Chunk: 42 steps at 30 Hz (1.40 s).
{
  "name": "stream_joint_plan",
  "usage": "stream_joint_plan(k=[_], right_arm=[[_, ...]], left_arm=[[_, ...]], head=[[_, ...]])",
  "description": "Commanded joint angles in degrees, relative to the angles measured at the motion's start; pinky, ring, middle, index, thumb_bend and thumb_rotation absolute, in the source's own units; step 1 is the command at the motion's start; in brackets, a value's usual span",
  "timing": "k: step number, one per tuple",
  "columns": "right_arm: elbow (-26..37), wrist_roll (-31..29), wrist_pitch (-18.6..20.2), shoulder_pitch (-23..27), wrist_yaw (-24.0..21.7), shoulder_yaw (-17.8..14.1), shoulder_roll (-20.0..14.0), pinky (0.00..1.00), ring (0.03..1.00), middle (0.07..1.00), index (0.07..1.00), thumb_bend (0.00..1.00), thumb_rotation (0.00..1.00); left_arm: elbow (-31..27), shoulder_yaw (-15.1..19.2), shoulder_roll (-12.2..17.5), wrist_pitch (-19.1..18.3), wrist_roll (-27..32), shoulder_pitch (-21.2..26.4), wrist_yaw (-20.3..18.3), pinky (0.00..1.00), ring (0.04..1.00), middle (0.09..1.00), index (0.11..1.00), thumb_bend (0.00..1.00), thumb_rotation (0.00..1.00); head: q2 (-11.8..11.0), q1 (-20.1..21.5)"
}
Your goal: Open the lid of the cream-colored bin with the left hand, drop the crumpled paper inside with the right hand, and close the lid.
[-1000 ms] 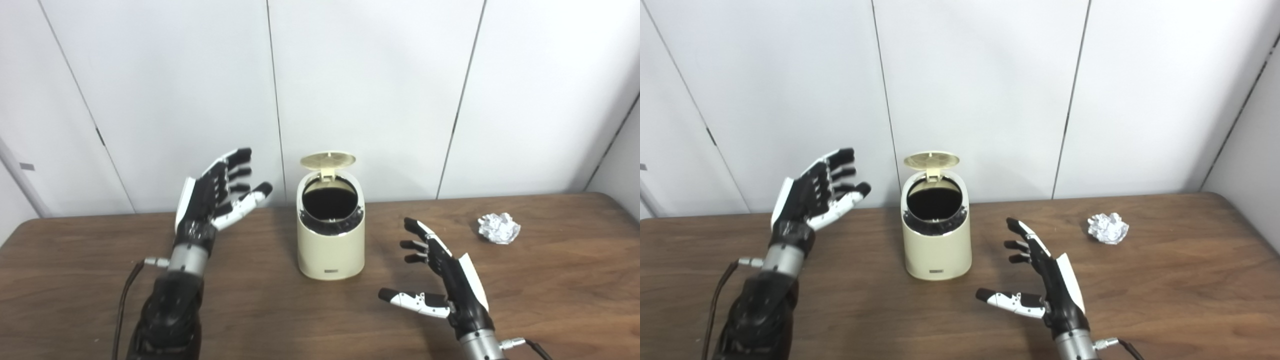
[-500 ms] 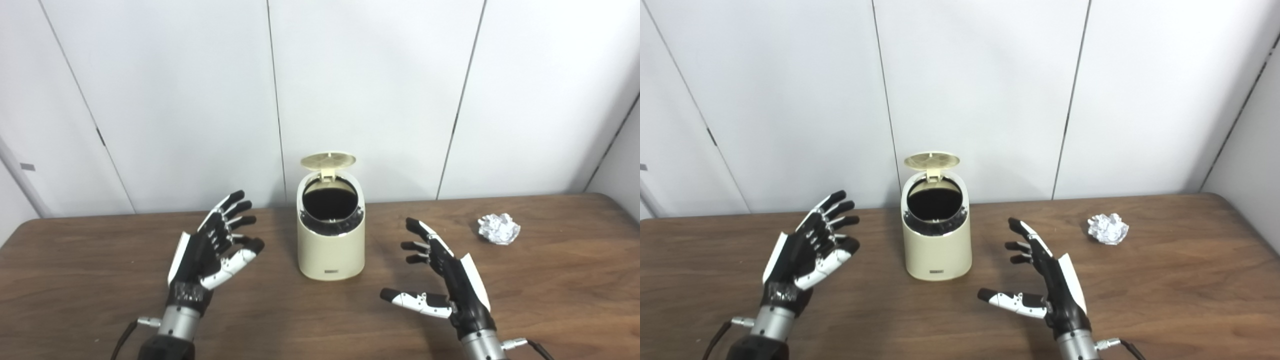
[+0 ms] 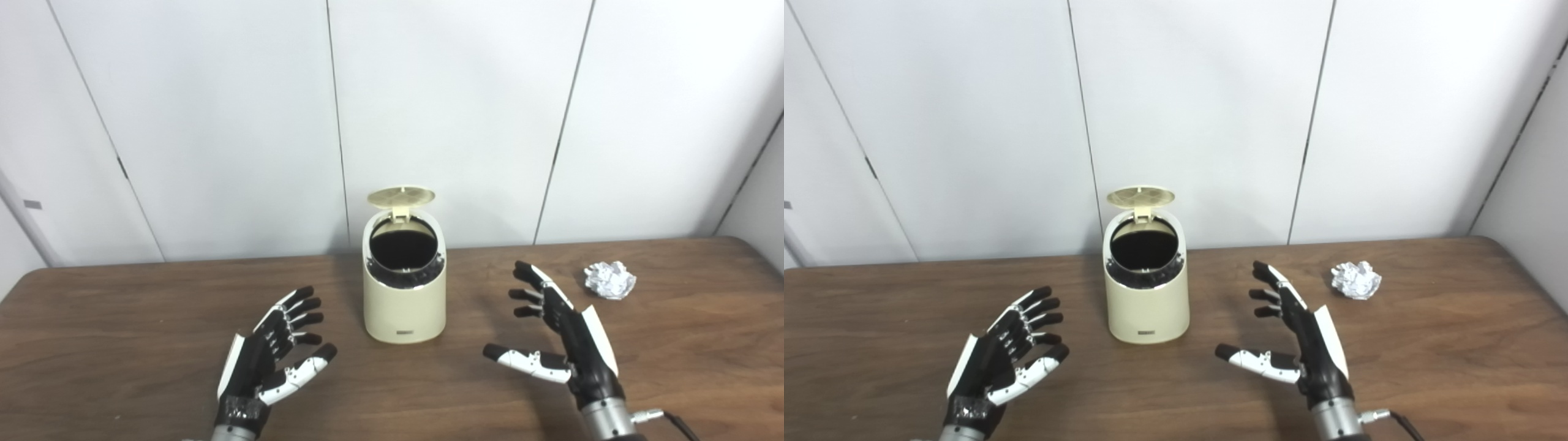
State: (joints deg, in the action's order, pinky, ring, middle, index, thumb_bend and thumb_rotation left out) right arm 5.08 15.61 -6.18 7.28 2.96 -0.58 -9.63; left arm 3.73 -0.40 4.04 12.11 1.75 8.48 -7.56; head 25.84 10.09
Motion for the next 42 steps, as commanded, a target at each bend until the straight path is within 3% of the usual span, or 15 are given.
stream_joint_plan(k=[1,8,12,16,21,24,28,31,36,42], right_arm=[[3.4,1.1,3.5,3.3,-1.8,-0.6,-2.5,0.57,0.764,0.878,0.894,0.84,0.28],[7.3,11.8,16.7,7.6,-6.7,0.9,-9.8,0.67,0.795,0.861,0.884,0.86,0.32],[8.6,22.2,21.8,10.3,-8.8,3.3,-14.3,0.67,0.768,0.821,0.843,0.85,0.28],[9.6,30.2,26.7,13.2,-11.4,5.0,-16.6,0.68,0.782,0.815,0.831,0.84,0.23],[8.4,36.7,28.6,16.3,-13.0,5.8,-19.4,0.64,0.774,0.808,0.818,0.86,0.15],[7.6,39.4,29.7,18.0,-16.0,6.3,-21.4,0.62,0.776,0.816,0.823,0.86,0.16],[6.9,46.2,32.8,21.8,-27.8,8.4,-25.4,0.63,0.793,0.872,0.865,0.86,0.23],[4.8,51.4,33.0,25.1,-36.0,9.6,-27.5,0.61,0.788,0.865,0.856,0.92,0.26],[0.0,55.7,32.3,30.0,-45.2,12.3,-30.0,0.65,0.805,0.858,0.834,0.93,0.26],[-5.6,56.1,31.4,33.1,-46.8,13.8,-30.2,0.69,0.824,0.86,0.829,0.93,0.29]], left_arm=[[-1.1,0.3,0.7,1.9,-0.9,0.8,0.7,0.67,0.783,0.839,0.886,0.68,0.18],[-1.0,1.0,2.0,1.3,-1.2,0.9,0.9,0.68,0.787,0.855,0.898,0.65,0.17],[-1.1,1.5,2.4,0.9,-2.5,1.0,2.0,0.68,0.781,0.85,0.894,0.64,0.12],[-0.8,1.9,3.1,0.8,-2.1,1.1,1.7,0.7,0.792,0.864,0.915,0.6,0.07],[-0.2,1.9,4.1,1.1,-2.3,1.4,1.4,0.71,0.808,0.869,0.927,0.55,0.03],[0.0,1.7,4.6,1.7,-2.3,1.4,1.3,0.7,0.803,0.867,0.928,0.54,0.03],[0.1,1.7,4.9,1.9,-2.4,1.5,1.3,0.69,0.797,0.866,0.928,0.52,0.02],[-0.1,1.7,5.0,1.4,-2.5,1.6,1.4,0.7,0.799,0.861,0.92,0.53,0.0],[-0.2,1.5,5.1,1.4,-2.8,1.6,1.2,0.72,0.802,0.862,0.917,0.54,0.07],[-1.0,1.3,5.0,0.9,-3.3,1.4,1.3,0.75,0.817,0.867,0.912,0.54,0.03]], head=[[0.0,0.8],[-1.8,7.5],[-2.9,10.8],[-3.7,13.0],[-4.2,14.8],[-4.4,15.4],[-4.4,16.1],[-4.4,16.3],[-4.4,16.4],[-4.3,16.1]])
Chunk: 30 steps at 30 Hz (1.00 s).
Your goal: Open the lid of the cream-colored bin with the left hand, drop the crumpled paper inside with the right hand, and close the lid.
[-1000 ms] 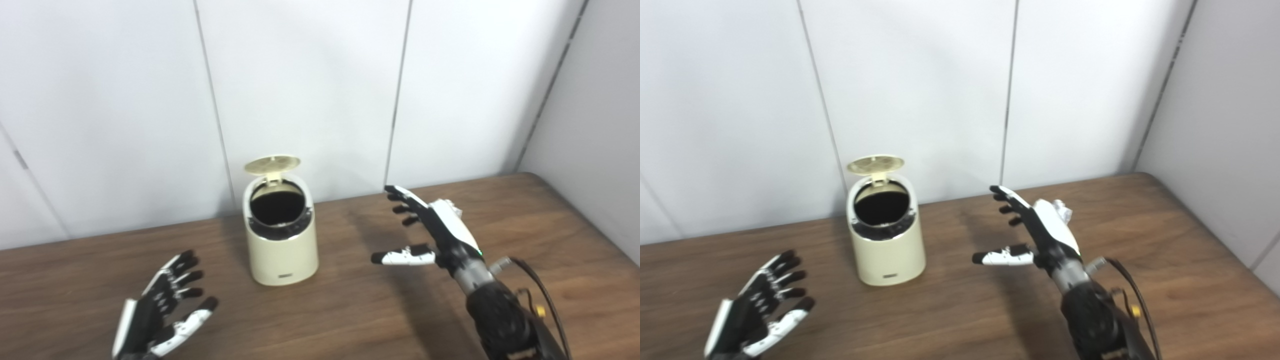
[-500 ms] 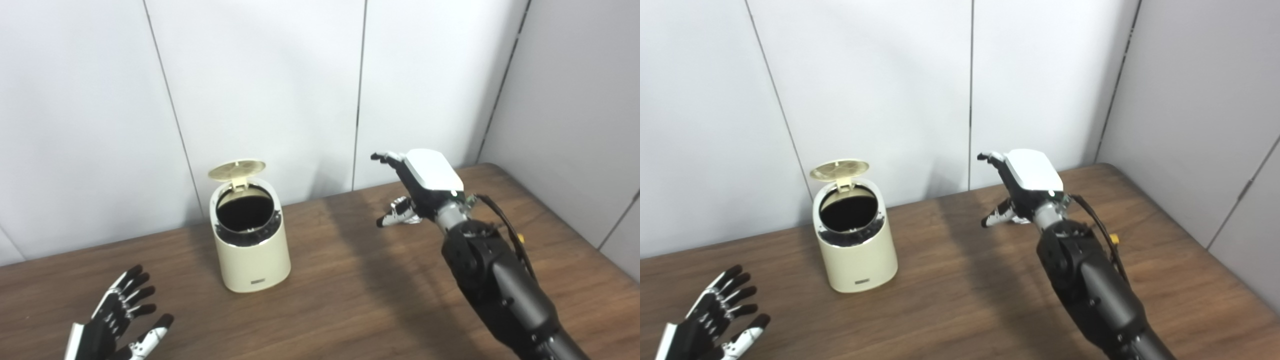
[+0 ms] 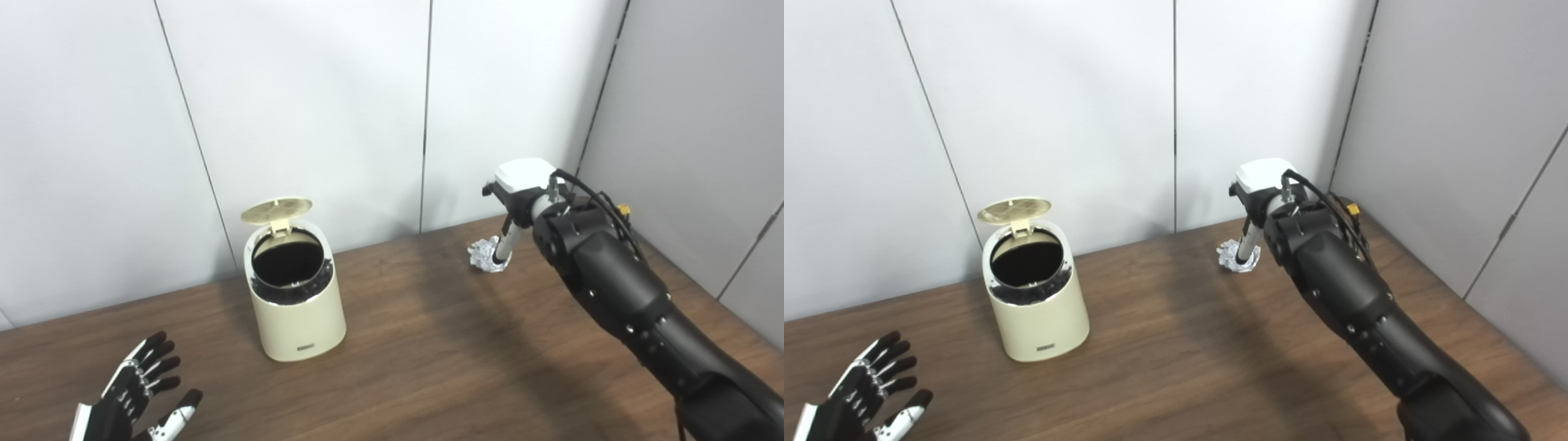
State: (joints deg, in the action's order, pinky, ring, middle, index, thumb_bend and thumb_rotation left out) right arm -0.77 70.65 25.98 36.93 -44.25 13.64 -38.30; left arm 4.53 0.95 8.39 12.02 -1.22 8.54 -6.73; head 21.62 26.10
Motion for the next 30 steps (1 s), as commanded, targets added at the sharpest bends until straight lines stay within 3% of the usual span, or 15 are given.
stream_joint_plan(k=[1,8,16,22,23,25,26,30], right_arm=[[-0.7,0.9,-0.9,3.8,0.7,-0.2,-1.6,0.69,0.825,0.86,0.829,0.93,0.29],[-8.8,-2.0,-1.4,5.4,6.7,-0.2,0.0,0.67,0.827,0.864,0.833,0.9,0.26],[-15.7,-6.8,-2.2,5.7,15.0,-0.3,1.8,0.65,0.783,0.84,0.819,0.88,0.23],[-19.5,-10.5,-4.1,5.5,20.3,0.3,2.1,0.68,0.814,0.851,0.817,0.86,0.2],[-19.7,-10.7,-4.2,5.4,20.6,0.7,2.2,0.66,0.808,0.845,0.821,0.86,0.2],[-20.1,-11.1,-4.5,5.4,21.5,1.3,2.3,0.48,0.646,0.75,0.822,0.85,0.2],[-20.3,-11.3,-4.6,5.3,21.9,1.6,2.3,0.46,0.633,0.743,0.82,0.85,0.2],[-21.3,-12.4,-4.4,5.4,22.2,2.5,2.7,0.54,0.746,0.794,0.823,0.85,0.21]], left_arm=[[-2.0,0.0,0.5,0.6,-0.3,1.3,0.5,0.75,0.82,0.87,0.912,0.54,0.02],[-2.7,-0.1,0.1,0.9,-1.7,1.3,1.0,0.73,0.811,0.853,0.895,0.55,0.02],[-4.9,-0.4,-0.3,-1.2,-2.5,0.9,1.4,0.74,0.809,0.844,0.882,0.56,0.0],[-6.4,-0.5,-0.6,-3.1,-1.9,0.5,1.1,0.76,0.82,0.856,0.892,0.54,0.0],[-6.7,-0.6,-0.6,-3.7,-1.7,0.4,1.0,0.76,0.822,0.859,0.895,0.54,0.0],[-7.2,-0.7,-0.6,-4.5,-1.5,0.3,0.7,0.77,0.834,0.87,0.902,0.53,0.0],[-7.3,-0.8,-0.6,-4.7,-1.5,0.3,0.7,0.77,0.838,0.874,0.905,0.52,0.0],[-7.6,-1.0,-0.5,-4.7,-2.2,0.3,1.0,0.76,0.83,0.868,0.894,0.52,0.0]], head=[[0.0,0.0],[0.1,-0.5],[0.3,-0.7],[0.7,-1.4],[0.7,-1.5],[0.8,-1.5],[0.8,-1.5],[0.9,-1.7]])
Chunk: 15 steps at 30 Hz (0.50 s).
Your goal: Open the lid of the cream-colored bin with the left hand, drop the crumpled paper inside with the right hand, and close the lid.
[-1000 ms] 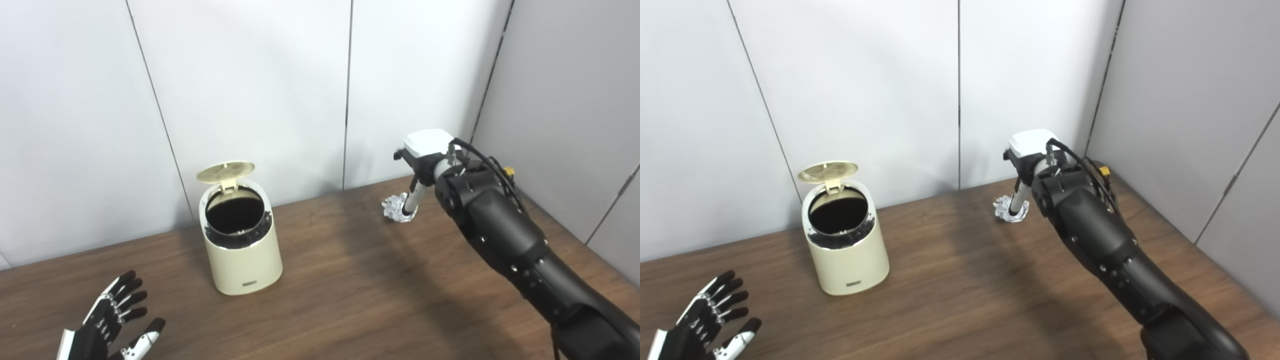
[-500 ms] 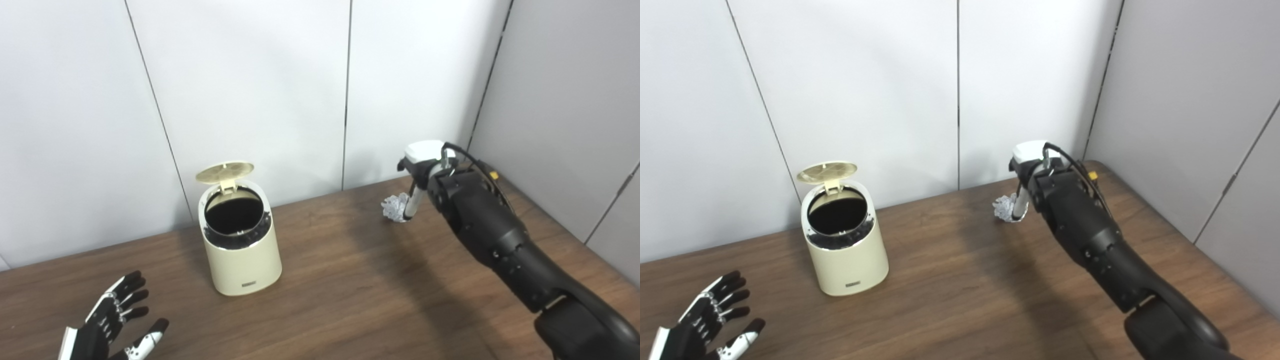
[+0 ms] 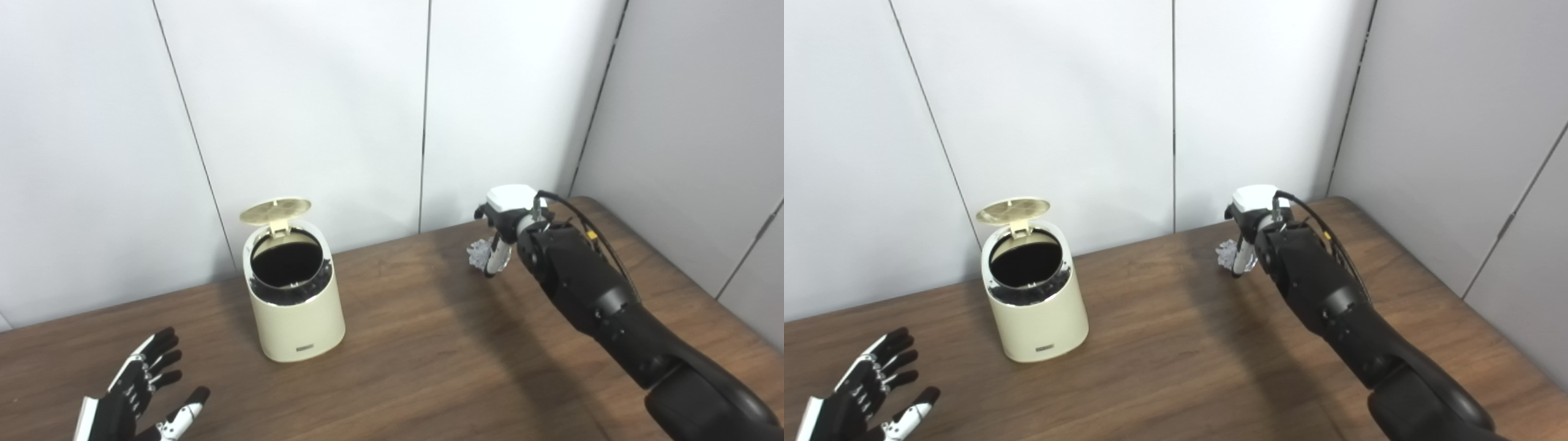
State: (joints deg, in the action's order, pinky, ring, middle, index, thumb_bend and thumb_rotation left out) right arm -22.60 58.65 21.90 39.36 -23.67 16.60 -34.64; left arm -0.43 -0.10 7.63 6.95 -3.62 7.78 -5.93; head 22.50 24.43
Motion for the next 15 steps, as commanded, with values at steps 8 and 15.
stream_joint_plan(k=[8,15], right_arm=[[-2.3,-3.4,-1.0,3.0,2.8,1.0,-1.1,0.6,0.802,0.862,0.821,0.84,0.18],[-4.0,-5.5,-1.3,3.0,2.0,2.0,-1.7,0.62,0.781,0.83,0.772,0.85,0.16]], left_arm=[[-4.1,0.1,0.5,-1.3,0.7,0.7,0.0,0.74,0.831,0.871,0.898,0.53,0.0],[-4.4,0.3,0.7,-1.6,1.2,0.7,-0.2,0.74,0.829,0.873,0.901,0.53,0.0]], head=[[0.5,0.0],[1.0,0.0]])
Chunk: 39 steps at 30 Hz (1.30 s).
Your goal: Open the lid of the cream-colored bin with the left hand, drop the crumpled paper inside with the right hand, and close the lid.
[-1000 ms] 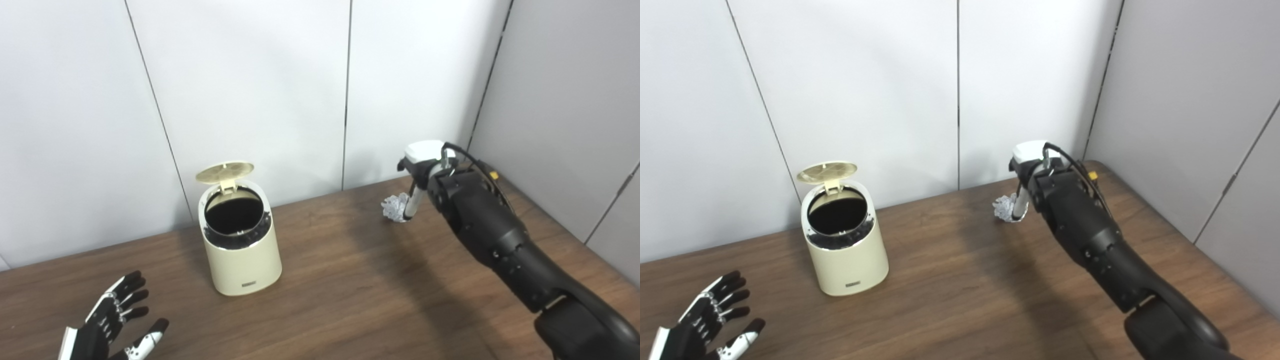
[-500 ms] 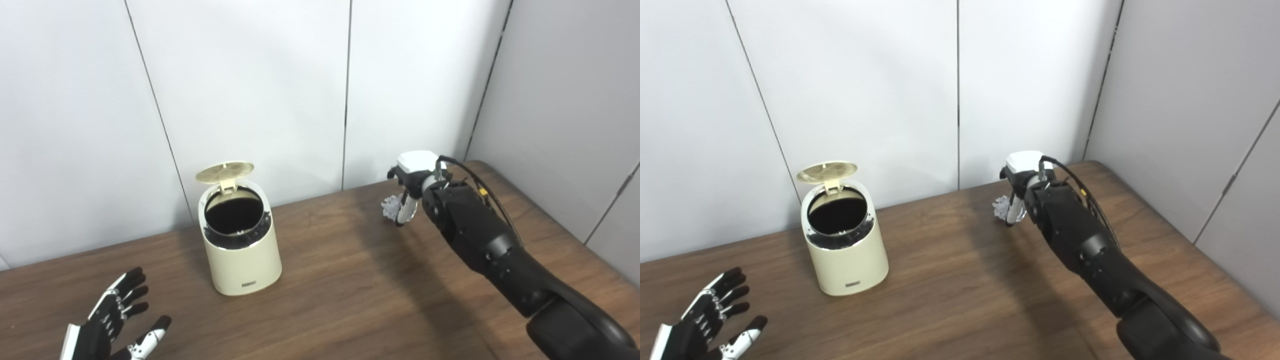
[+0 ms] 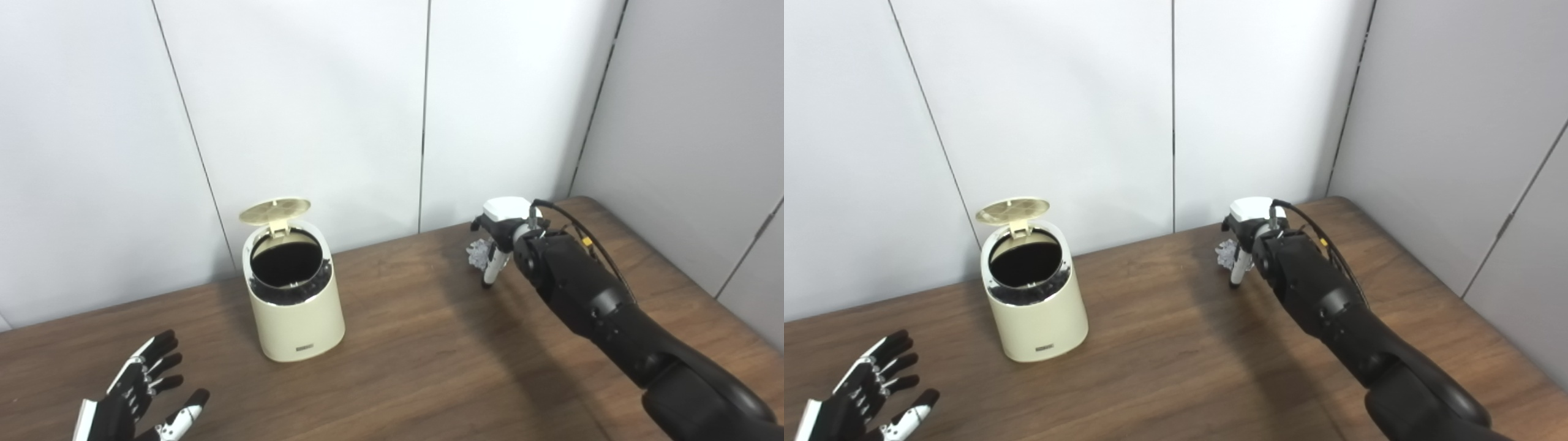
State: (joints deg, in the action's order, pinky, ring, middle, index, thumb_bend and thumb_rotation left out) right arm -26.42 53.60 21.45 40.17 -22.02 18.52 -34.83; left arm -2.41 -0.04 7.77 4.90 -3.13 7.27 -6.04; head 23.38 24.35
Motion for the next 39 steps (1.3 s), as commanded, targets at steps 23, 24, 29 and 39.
stream_joint_plan(k=[23,24,29,39], right_arm=[[2.0,-4.6,-0.9,1.0,0.3,0.7,-2.7,0.36,0.394,0.485,0.516,0.52,0.0],[2.1,-4.6,-1.1,1.0,0.5,0.9,-2.8,0.36,0.394,0.483,0.518,0.52,0.0],[5.1,-4.8,-1.6,0.6,0.6,0.3,-3.2,0.35,0.386,0.491,0.522,0.52,0.0],[23.1,-5.1,2.6,1.1,-5.7,-2.8,-4.1,0.4,0.384,0.487,0.514,0.52,0.0]], left_arm=[[-2.1,0.6,1.4,0.9,1.2,1.1,-0.9,0.71,0.822,0.876,0.903,0.52,0.0],[-2.1,0.6,1.3,0.7,1.3,1.1,-0.9,0.7,0.824,0.876,0.903,0.52,0.0],[-2.8,0.6,1.1,0.3,1.1,0.9,-0.8,0.71,0.826,0.873,0.897,0.53,0.0],[-2.3,0.3,0.6,-0.1,1.2,1.0,-0.8,0.72,0.83,0.87,0.891,0.57,0.0]], head=[[1.3,0.4],[1.5,0.1],[1.6,-0.6],[1.2,-2.3]])
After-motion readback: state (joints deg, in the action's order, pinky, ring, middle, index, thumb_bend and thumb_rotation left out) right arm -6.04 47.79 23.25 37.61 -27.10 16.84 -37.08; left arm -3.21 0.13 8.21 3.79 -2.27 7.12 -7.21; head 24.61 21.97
